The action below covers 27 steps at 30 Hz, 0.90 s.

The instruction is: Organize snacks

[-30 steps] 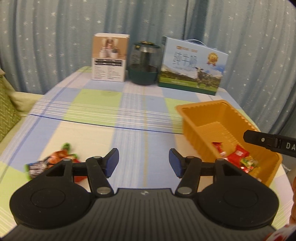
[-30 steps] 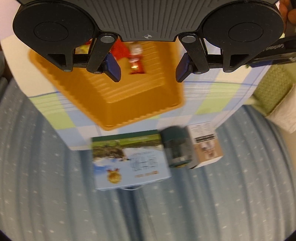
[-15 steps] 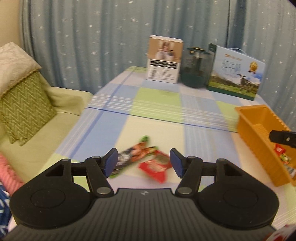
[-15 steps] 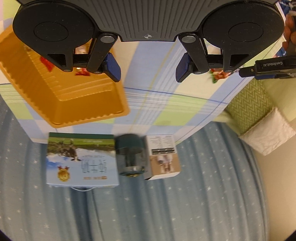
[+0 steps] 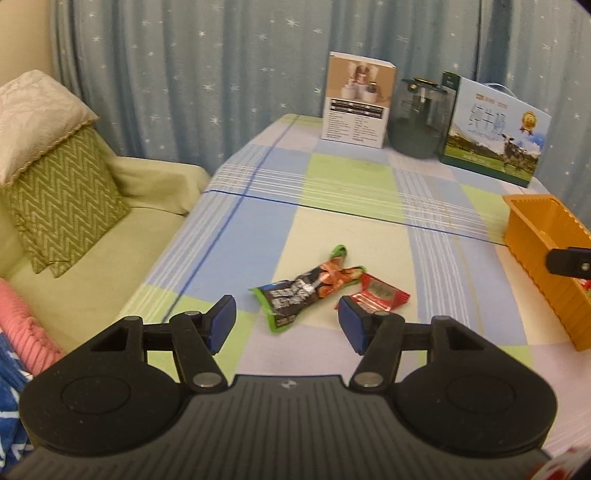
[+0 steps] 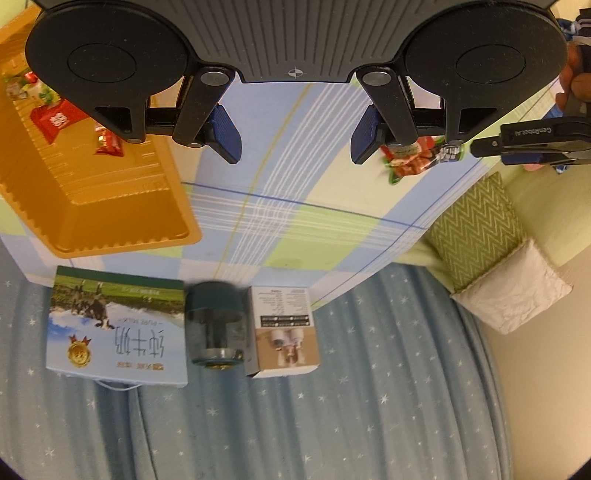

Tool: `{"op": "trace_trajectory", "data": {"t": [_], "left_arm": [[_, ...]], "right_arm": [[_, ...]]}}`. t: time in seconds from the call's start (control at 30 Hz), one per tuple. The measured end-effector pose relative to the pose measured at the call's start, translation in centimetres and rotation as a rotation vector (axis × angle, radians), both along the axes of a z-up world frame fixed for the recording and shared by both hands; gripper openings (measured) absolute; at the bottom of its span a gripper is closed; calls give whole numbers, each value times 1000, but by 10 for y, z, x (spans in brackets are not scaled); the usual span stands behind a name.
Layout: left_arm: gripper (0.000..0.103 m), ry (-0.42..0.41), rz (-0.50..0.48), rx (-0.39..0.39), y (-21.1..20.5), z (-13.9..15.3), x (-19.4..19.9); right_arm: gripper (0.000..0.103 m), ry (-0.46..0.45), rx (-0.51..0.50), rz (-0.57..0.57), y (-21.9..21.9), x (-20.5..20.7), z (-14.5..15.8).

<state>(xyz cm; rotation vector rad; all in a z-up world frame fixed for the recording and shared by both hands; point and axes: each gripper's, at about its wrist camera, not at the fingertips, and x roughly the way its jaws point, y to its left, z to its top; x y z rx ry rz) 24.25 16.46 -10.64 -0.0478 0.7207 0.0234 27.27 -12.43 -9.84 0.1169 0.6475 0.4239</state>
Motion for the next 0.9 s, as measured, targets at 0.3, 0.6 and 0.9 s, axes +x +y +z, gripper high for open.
{"op": "trace_trajectory", "data": {"t": [0.3, 0.6, 0.9], "left_arm": [[57, 6, -12, 90, 2, -14, 18], [57, 27, -15, 70, 9, -26, 32], [55, 43, -76, 106, -2, -35, 45]], "right_arm": [[66, 80, 3, 64, 23, 16, -22], [66, 147, 42, 64, 35, 31, -33], [66, 161, 34, 91, 49, 35, -39]]}}
